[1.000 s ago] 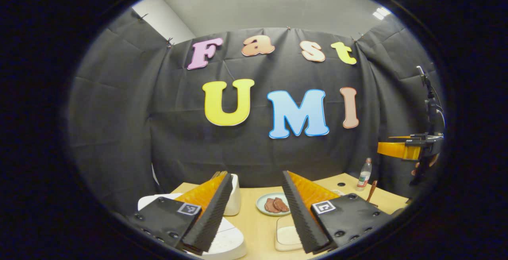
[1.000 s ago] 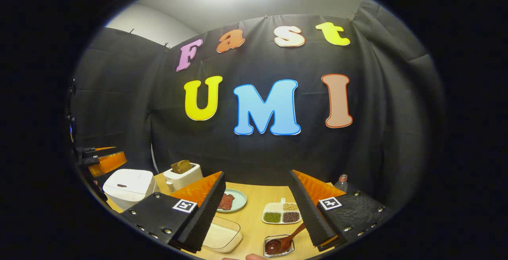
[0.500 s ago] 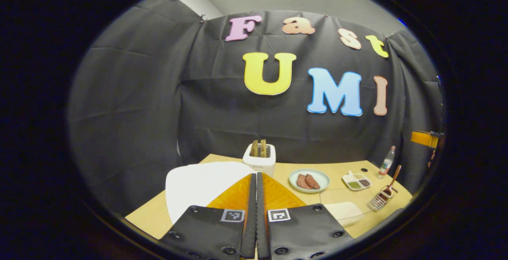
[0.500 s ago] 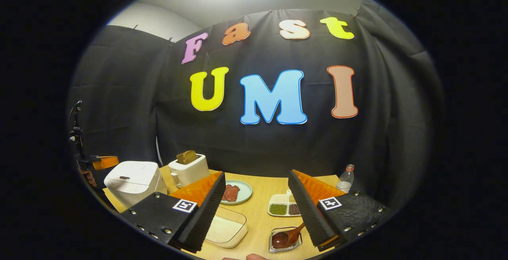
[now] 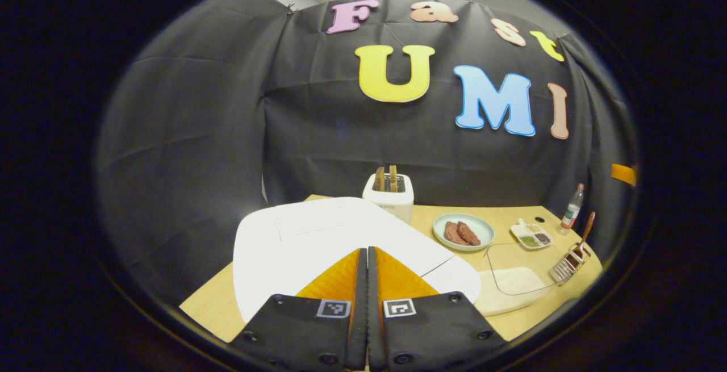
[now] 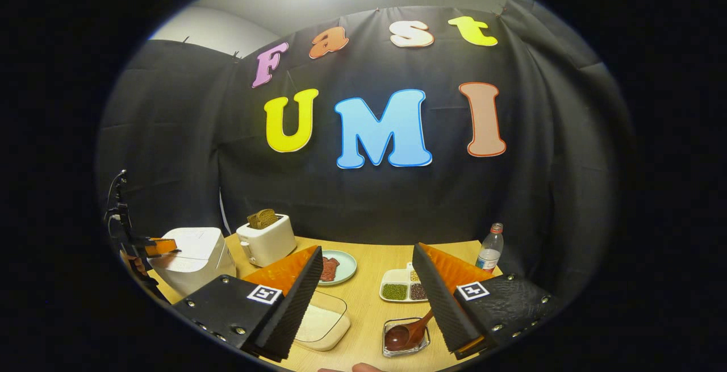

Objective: Close the left gripper, press the button to open the rice cooker; take a wooden spoon from the chopstick holder with the right hand, scoop a spoonful of rice and pour it into the rice cooker, then put the wooden spoon back into the chopstick holder.

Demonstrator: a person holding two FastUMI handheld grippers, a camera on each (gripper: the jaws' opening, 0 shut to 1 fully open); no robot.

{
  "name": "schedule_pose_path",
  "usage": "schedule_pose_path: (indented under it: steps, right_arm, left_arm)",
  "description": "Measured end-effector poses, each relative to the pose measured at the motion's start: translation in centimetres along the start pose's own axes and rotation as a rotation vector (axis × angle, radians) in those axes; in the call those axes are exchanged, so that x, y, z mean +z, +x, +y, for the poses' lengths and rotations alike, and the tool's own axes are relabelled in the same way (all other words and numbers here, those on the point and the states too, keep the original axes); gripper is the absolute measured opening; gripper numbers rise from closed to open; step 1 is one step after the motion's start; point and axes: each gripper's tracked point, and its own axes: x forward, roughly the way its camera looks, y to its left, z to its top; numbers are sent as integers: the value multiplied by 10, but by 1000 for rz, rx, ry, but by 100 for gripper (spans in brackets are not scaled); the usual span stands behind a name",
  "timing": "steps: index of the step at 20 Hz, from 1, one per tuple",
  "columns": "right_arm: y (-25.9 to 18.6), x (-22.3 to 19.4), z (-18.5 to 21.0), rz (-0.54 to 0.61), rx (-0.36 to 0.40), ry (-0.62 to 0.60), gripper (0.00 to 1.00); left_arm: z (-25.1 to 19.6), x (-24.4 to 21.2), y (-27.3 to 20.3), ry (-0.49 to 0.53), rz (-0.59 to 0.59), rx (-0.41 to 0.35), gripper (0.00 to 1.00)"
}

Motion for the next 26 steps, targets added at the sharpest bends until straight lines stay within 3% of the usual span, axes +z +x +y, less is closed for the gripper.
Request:
schedule_pose_path:
  steps: [3,6,10,11,14,18,21,23,26]
  right_arm:
    - [0,-1,-6,2,-7,10,96]
    - [-1,-4,-10,2,-16,13,96]
    - [-2,-11,-25,6,-39,22,96]
    - [-3,-12,-30,7,-47,25,96]
    - [0,-22,-52,14,-87,32,96]
    - [5,-39,-87,35,-161,41,96]
    - [10,-60,-113,63,-219,56,96]
    - [14,-76,-126,80,-240,93,96]
    - [26,-106,-135,128,-240,132,96]
  left_arm:
    - [0,8,0,-1,-23,-2,7]
    - [7,59,-19,36,-157,58,8]
    - [-10,111,-50,54,-292,74,76]
    - [-16,113,-52,52,-297,69,84]
    - [-43,104,-55,22,-275,-1,85]
    - [-61,102,-57,44,-282,-25,92]
    - [-76,106,-61,82,-305,-37,92]
    - [-86,105,-64,91,-304,-55,85]
    - [-100,105,-67,106,-314,-74,89]
